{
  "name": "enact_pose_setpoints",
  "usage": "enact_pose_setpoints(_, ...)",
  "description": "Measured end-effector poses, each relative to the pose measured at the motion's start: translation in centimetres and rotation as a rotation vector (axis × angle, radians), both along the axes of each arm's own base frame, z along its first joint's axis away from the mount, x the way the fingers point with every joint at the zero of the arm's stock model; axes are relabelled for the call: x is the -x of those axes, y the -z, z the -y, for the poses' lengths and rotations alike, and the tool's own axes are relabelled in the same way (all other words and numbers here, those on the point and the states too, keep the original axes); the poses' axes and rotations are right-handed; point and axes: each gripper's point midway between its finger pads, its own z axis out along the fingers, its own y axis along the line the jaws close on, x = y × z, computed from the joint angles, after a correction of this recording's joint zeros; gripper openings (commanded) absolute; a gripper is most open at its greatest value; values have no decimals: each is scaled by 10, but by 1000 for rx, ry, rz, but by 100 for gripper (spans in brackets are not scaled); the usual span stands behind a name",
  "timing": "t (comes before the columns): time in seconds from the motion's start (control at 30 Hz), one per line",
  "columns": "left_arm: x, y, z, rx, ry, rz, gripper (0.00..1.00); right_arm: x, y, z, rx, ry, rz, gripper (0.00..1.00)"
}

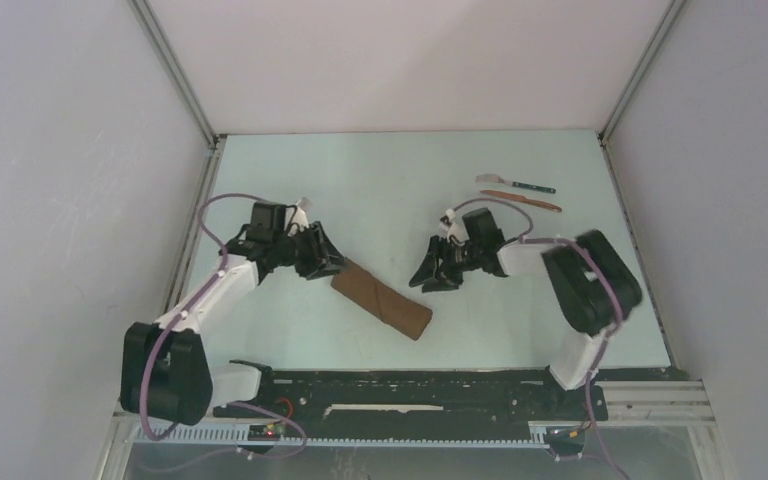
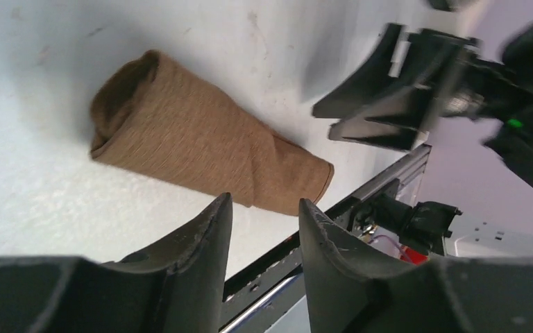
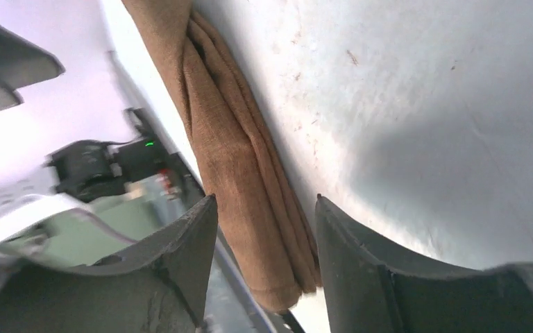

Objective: Fold the napkin into a case and place the utensils inside
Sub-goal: Turn over the smaller rectangle-folded napkin at the center of the board, then smooth out the smaller rectangle-folded napkin at the center of the board.

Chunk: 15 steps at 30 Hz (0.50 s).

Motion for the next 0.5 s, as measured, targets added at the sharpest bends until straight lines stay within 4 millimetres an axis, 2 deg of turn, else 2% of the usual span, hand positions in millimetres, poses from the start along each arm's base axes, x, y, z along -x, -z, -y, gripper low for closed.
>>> enact_pose_setpoints(0.07,-2,7,12,22,17,-7,41,-9,-20,13,117,23,126,64)
enact_pose_setpoints(0.17,-9,24,24,71,5,-54,35,-4,-65,5,190,-19,315,64)
enact_pose_setpoints(0.23,-16,40,28,95,-18,-105,32,16,-92,-15,167,-91,400,63)
enact_pose_setpoints(0.3,-23,54,31,104,-41,-141,30,40,-102,-34,116,-168,424,63)
enact_pose_setpoints(0.4,-31,68,30,94,-74,-164,29,74,-88,-54,62,-268,382,63)
enact_pose_setpoints(0.5,-41,85,28,64,-117,-191,29,83,-47,-54,77,-279,298,61)
